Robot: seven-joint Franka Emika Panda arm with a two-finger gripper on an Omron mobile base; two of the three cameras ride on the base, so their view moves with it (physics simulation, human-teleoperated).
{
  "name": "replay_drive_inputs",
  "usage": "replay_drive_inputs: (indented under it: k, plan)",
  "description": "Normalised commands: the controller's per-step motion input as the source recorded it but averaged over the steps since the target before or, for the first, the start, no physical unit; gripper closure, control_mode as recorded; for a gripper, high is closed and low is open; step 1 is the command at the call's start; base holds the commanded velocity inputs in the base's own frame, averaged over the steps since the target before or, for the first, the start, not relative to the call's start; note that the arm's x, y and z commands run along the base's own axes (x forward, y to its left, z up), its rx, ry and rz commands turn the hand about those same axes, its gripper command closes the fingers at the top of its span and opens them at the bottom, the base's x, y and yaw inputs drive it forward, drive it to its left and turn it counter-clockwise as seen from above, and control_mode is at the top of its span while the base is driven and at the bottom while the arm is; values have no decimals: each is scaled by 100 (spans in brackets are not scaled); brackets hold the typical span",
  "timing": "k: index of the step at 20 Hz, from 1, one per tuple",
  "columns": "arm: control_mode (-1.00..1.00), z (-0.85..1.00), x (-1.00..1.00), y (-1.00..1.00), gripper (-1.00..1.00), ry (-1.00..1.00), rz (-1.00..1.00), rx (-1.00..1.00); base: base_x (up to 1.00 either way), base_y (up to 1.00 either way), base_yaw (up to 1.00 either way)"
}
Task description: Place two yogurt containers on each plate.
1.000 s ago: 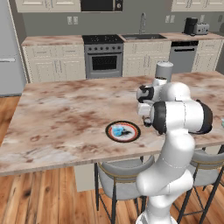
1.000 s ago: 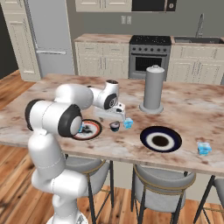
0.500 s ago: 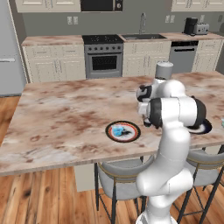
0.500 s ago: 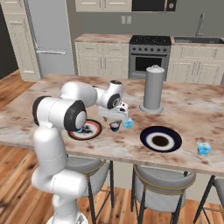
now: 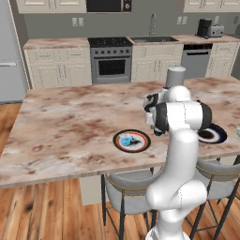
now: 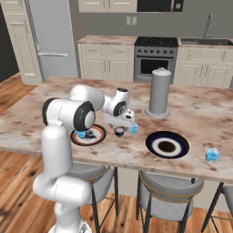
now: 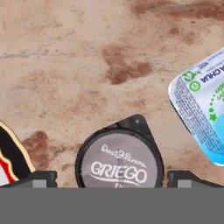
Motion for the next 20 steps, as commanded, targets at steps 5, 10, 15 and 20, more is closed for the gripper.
replay_drive_inputs:
  k: [5, 10, 15, 20]
  plan:
    - [-100, -18, 6, -21, -100, 0, 0, 0, 0, 0, 0]
    - [-100, -12, 0, -8, -100, 0, 0, 0, 0, 0, 0]
    - [-100, -19, 2, 0, -100, 0, 0, 0, 0, 0, 0]
    - [-100, -15, 7, 0, -100, 0, 0, 0, 0, 0, 0]
